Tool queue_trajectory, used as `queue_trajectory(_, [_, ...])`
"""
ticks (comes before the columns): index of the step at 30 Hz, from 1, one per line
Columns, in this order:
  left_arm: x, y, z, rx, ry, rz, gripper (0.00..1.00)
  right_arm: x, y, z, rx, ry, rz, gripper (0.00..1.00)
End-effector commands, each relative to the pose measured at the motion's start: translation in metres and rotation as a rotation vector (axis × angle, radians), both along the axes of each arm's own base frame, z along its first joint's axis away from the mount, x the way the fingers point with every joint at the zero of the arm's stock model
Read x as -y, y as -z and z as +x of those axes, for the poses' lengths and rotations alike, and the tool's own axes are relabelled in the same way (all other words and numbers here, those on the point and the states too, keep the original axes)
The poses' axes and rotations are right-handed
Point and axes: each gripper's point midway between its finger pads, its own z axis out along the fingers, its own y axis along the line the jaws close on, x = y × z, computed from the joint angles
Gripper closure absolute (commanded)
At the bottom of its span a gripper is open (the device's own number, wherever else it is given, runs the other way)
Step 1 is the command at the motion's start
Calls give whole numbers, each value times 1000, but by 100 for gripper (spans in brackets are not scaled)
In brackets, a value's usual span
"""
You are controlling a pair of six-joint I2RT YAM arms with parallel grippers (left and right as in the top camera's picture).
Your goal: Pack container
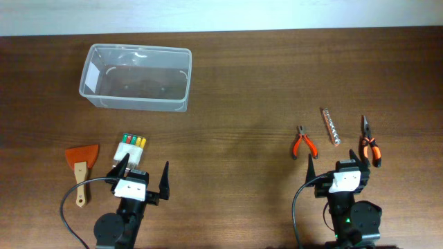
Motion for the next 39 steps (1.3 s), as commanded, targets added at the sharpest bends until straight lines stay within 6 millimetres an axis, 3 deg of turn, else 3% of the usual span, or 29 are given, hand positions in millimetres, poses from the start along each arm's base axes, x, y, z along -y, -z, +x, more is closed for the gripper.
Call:
queue_trajectory(1, [0,0,0,3,1,6,1,-6,3,0,-7,-27,102,1])
queue_trajectory(7, [1,-11,-2,-5,3,-105,1,-17,-2,-1,-18,-56,406,1])
queue_trajectory(8, [1,-27,-5,-13,3,-134,1,-27,-16,-4,-2,-116,415,1])
queue_trajectory(12, [-2,-62,-9,-65,-16,-128,1,-34,-50,-10,5,-163,418,1])
queue_trajectory(20, [-7,-99,24,-394,-72,-98,1,-49,-98,-6,-305,-187,435,1])
queue_trajectory(28, [-21,-108,42,-794,-124,-32,1,-49,-133,14,-764,-193,220,1])
queue_trajectory(32, [-22,-91,52,-903,-131,-27,1,-61,-154,46,-858,-241,253,1])
queue_trajectory(33, [-22,-85,54,-923,-131,-27,1,-64,-158,59,-860,-254,261,10])
queue_trajectory(35, [-22,-76,57,-962,-132,-24,1,-66,-159,80,-872,-254,262,44])
queue_trajectory(37, [-22,-69,57,-993,-134,-21,1,-71,-154,99,-896,-263,259,71])
queue_trajectory(39, [-22,-64,57,-1012,-134,-20,5,-82,-146,115,-924,-283,248,90])
